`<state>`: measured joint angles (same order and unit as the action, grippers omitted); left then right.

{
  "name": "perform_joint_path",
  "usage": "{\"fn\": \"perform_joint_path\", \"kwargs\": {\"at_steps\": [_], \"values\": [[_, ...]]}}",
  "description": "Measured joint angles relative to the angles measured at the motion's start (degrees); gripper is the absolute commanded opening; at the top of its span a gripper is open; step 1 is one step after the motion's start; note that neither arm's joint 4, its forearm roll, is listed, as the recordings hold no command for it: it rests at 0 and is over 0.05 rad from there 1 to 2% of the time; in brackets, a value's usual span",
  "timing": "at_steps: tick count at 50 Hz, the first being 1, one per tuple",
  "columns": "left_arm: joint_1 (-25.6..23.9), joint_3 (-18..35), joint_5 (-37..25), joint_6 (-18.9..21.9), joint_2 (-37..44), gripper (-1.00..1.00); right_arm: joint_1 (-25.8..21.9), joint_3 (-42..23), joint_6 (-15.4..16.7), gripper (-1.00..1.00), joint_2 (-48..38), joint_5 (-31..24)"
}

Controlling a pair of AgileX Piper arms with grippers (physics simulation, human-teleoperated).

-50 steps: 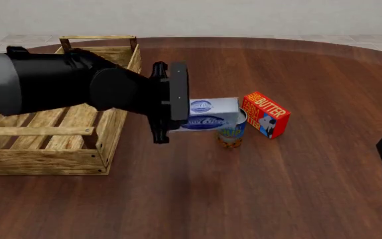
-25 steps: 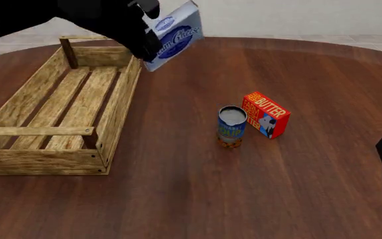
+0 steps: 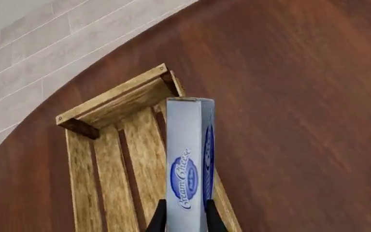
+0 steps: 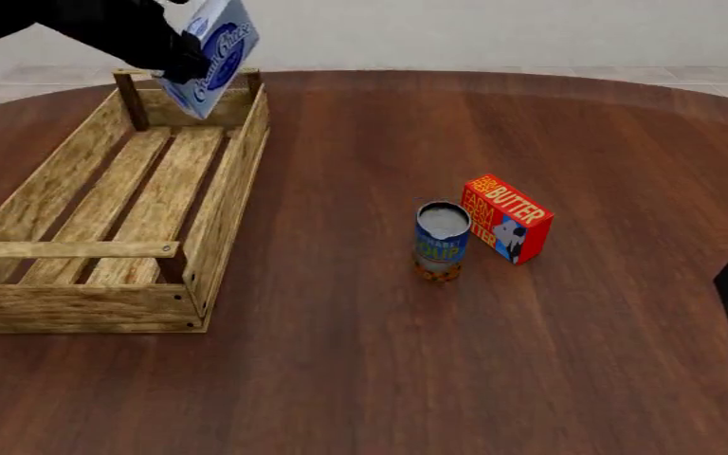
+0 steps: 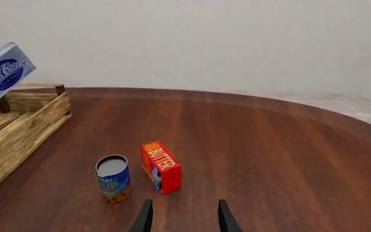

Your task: Pick up the cream cheese and put it in the tray.

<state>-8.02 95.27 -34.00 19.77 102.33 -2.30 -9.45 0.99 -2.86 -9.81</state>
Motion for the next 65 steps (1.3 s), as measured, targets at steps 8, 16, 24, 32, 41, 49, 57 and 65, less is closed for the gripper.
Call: {"fn": "perform_joint_path", "kwargs": {"at_steps": [8, 16, 24, 32, 41, 49, 57, 65], "values": [[3.4, -2.4, 1.6, 0.7, 0.8, -1.00, 0.0, 0.6, 0.2, 1.00, -0.1, 0.6], [5.7, -5.3, 3.6, 1.8, 1.5, -1.00, 0.1, 0.7, 0.2, 1.00, 0.0, 0.5], [7.3, -7.1, 5.1, 2.8, 2.8, -1.00, 0.1, 0.5, 0.2, 1.00, 0.2, 0.1], [8.5, -9.6, 7.1, 4.3, 4.1, -1.00, 0.1, 0.5, 0.2, 1.00, 0.1, 0.0], [9.9, -11.0, 8.9, 5.9, 6.8, -1.00, 0.1, 0.6, 0.5, 1.00, 0.0, 0.1], [10.7, -11.3, 9.9, 6.6, 9.1, -1.00, 0.3, 0.6, 0.7, 1.00, 0.0, 0.0], [11.0, -11.9, 10.7, 7.4, 10.7, -1.00, 0.4, 0.6, 0.7, 1.00, 0.0, -0.1], [11.4, -12.8, 11.7, 8.3, 11.7, -1.00, 0.4, 0.6, 0.7, 1.00, -0.1, -0.1]]}}
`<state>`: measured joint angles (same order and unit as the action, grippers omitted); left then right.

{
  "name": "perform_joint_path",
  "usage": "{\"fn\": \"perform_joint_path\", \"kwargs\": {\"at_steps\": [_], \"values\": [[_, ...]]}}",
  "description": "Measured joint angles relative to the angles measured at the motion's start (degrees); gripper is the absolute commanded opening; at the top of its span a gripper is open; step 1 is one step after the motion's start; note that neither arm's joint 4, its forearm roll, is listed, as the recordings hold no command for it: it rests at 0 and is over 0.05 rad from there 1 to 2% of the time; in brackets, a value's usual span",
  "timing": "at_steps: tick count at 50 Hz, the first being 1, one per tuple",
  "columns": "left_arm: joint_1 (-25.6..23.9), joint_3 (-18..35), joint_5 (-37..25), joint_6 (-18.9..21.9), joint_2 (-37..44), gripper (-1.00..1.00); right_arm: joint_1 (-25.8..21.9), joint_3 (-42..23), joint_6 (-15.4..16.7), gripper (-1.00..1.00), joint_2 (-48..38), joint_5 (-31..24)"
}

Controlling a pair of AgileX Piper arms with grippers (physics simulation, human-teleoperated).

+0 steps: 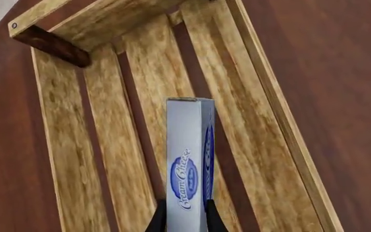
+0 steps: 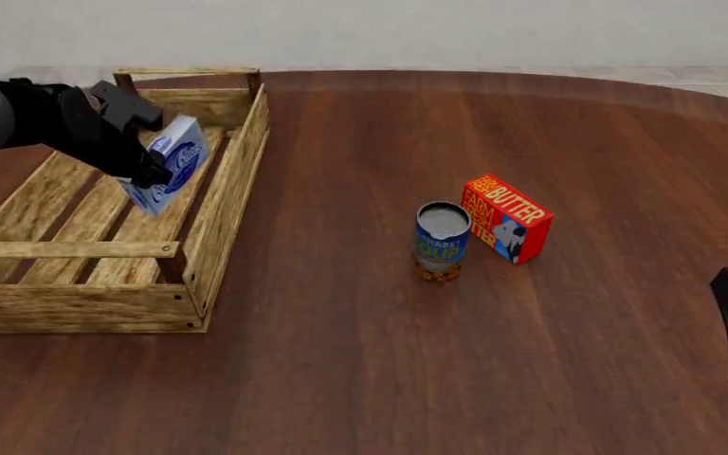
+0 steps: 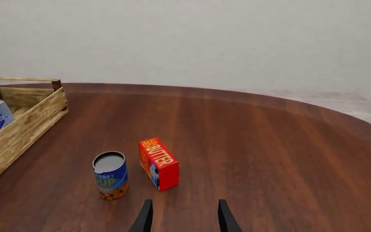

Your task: Pick up the cream cheese and put it in the tray.

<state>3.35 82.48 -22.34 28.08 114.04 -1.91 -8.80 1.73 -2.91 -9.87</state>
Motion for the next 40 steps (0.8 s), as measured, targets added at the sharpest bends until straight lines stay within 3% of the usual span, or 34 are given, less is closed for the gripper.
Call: {"fn": "perform_joint_path", "kwargs": {"at_steps": [38, 39, 40], "values": [[-0.9, -3.6, 5.2, 2.1, 0.6, -1.00, -0.5, 1.5, 0.1, 1.00, -0.9, 2.0], [-0.9, -3.6, 5.3, 2.2, 0.6, 1.00, -0.5, 1.5, 0.1, 1.00, -0.9, 2.0], [-0.8, -3.8, 5.3, 2.5, 0.8, 1.00, -0.5, 1.5, 0.1, 1.00, -0.9, 2.0]]}}
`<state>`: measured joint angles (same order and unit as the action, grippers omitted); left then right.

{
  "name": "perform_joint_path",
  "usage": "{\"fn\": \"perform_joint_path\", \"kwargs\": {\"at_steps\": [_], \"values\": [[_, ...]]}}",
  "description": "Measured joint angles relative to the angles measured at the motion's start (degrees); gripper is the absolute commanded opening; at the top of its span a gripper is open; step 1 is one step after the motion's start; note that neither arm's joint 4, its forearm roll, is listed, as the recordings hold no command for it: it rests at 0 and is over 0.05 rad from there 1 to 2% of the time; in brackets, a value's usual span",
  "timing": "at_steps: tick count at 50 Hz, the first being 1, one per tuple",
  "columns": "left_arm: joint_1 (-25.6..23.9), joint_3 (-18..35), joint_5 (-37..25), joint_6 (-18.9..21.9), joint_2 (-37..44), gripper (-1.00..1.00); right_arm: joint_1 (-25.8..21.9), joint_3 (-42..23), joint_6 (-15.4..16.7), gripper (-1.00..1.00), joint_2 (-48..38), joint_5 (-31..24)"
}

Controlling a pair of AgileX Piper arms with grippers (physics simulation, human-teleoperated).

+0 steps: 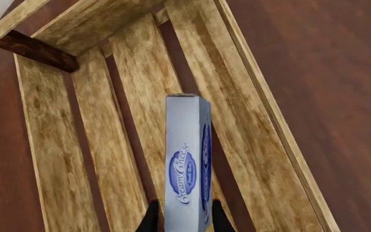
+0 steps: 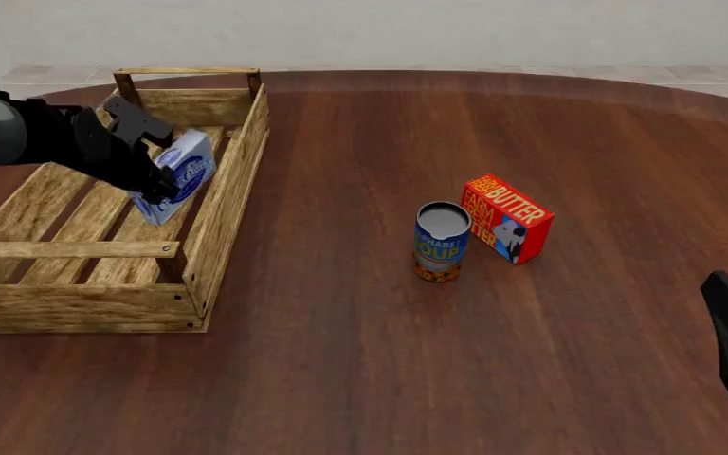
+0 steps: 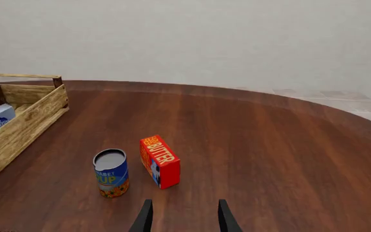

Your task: Pick up the cream cheese and put it in the tray.

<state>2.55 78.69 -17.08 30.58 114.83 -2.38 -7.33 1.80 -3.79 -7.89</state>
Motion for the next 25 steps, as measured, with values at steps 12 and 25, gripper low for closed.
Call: {"fn": "perform_joint_path", "kwargs": {"at_steps": [12, 25], "values": [[0.6, -1.6, -0.2, 2.2, 1.2, 1.00, -0.1, -0.6, 0.0, 1.00, 0.2, -0.8], [1.0, -1.0, -1.3, 1.7, 0.4, 1.00, -0.2, -1.2, 0.0, 1.00, 0.2, -1.5]]}}
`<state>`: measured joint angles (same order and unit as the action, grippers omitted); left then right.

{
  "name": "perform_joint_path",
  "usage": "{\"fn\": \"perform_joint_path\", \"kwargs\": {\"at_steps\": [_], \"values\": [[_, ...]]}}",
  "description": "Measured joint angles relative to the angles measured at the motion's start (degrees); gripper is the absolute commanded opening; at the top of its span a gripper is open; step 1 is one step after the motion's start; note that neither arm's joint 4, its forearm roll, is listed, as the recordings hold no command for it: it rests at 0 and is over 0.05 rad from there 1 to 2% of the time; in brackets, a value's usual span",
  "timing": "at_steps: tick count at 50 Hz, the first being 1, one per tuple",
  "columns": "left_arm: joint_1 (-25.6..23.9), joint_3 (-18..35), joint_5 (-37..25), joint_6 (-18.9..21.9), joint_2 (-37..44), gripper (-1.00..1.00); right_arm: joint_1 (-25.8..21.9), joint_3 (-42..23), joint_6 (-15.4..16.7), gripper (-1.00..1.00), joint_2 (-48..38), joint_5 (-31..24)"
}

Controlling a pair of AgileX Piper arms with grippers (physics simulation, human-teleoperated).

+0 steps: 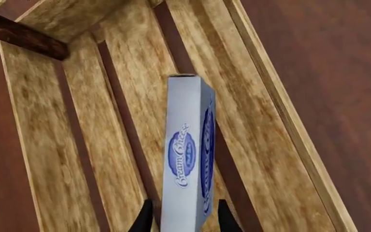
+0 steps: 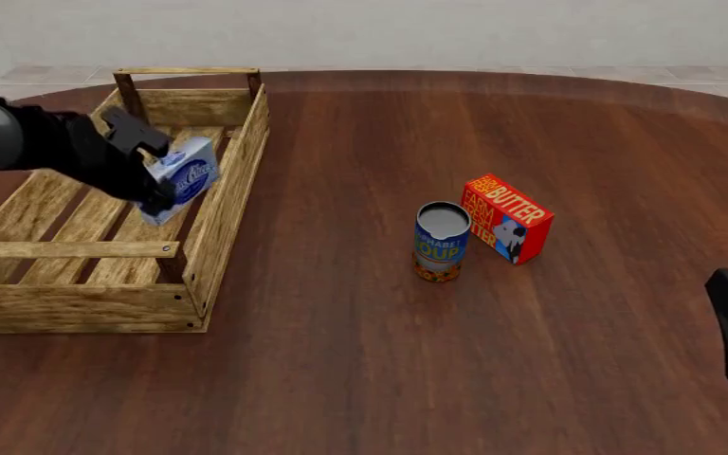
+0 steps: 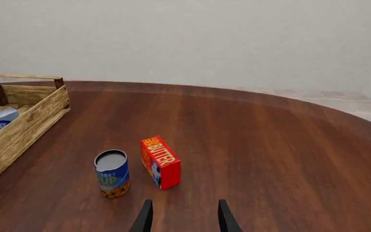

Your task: Pick up the cream cheese and put it in the tray.

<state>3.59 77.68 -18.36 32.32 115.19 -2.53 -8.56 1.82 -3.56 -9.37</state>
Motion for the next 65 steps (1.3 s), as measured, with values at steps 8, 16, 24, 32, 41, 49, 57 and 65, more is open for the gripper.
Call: {"fn": "perform_joint_path", "kwargs": {"at_steps": [8, 16, 24, 32, 41, 49, 57, 65], "values": [[-0.1, 0.5, -0.7, -0.7, -1.3, 1.00, -0.1, 0.1, 0.0, 1.00, 0.0, 0.0], [-0.3, 0.9, -1.7, -0.7, -3.1, 1.00, -0.2, 0.2, 0.1, 1.00, 0.0, 0.1], [-0.7, 0.7, -2.4, -0.5, -5.2, 1.00, -0.2, 0.2, 0.1, 1.00, 0.1, 0.1], [-1.8, -1.2, -3.4, 0.2, -8.9, 1.00, -0.3, 0.4, 0.1, 1.00, 0.0, 0.4], [-3.8, -3.0, -4.6, -0.1, -13.8, 1.00, -0.3, 0.4, 0.3, 1.00, -0.1, 0.5], [-6.0, -6.0, -3.6, -1.8, -19.1, 1.00, -0.3, 0.4, 0.4, 1.00, -0.1, 0.4], [-7.2, -11.9, 0.9, -3.3, -24.8, 1.00, -0.4, 0.4, 0.5, 1.00, -0.3, 0.7], [-8.2, -19.1, 6.4, -5.9, -31.0, 1.00, -0.4, 0.3, 0.5, 1.00, -0.3, 0.7]]}}
